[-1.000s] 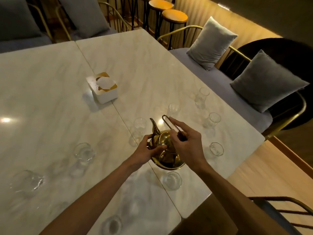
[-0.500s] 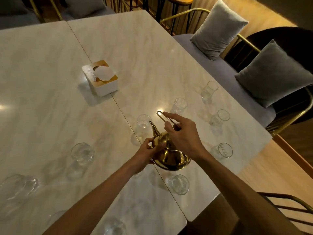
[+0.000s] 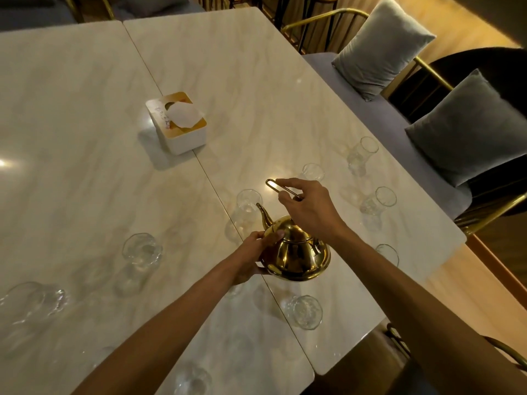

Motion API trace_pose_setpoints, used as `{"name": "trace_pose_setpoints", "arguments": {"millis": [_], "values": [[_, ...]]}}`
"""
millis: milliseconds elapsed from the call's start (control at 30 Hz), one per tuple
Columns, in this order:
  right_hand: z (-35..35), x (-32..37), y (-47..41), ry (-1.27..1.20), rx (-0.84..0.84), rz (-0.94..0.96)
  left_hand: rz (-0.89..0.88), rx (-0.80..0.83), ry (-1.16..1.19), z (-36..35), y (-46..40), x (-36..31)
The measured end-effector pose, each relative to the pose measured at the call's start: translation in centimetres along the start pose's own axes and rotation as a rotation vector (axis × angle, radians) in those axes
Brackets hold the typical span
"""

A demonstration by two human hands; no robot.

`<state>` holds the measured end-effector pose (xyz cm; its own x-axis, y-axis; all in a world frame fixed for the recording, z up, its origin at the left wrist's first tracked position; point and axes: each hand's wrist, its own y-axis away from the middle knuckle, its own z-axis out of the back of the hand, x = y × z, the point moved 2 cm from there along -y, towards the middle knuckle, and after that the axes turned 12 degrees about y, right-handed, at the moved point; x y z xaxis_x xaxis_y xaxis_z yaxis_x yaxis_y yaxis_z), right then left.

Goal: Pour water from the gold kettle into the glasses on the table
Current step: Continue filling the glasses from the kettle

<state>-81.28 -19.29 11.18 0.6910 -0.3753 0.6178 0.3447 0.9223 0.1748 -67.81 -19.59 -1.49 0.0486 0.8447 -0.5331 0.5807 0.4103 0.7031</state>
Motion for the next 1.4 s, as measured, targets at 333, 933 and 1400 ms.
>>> {"name": "trace_pose_setpoints", "arguments": {"millis": [333,933,1400], "values": [[-0.3,-0.1,-1.2,0.059,0.029,-0.009,0.04,0.005,0.061,-0.2,-0.1,0.0],[-0.7,0.4,-1.9,0.119,0.049,-0.037,0.008,0.033,0.086,-1.1,1.2,-0.4],[-1.2,0.7,-2.8,0.141,0.051,-0.037,-0.001,0.041,0.1,-0.8,1.5,-0.8]]}}
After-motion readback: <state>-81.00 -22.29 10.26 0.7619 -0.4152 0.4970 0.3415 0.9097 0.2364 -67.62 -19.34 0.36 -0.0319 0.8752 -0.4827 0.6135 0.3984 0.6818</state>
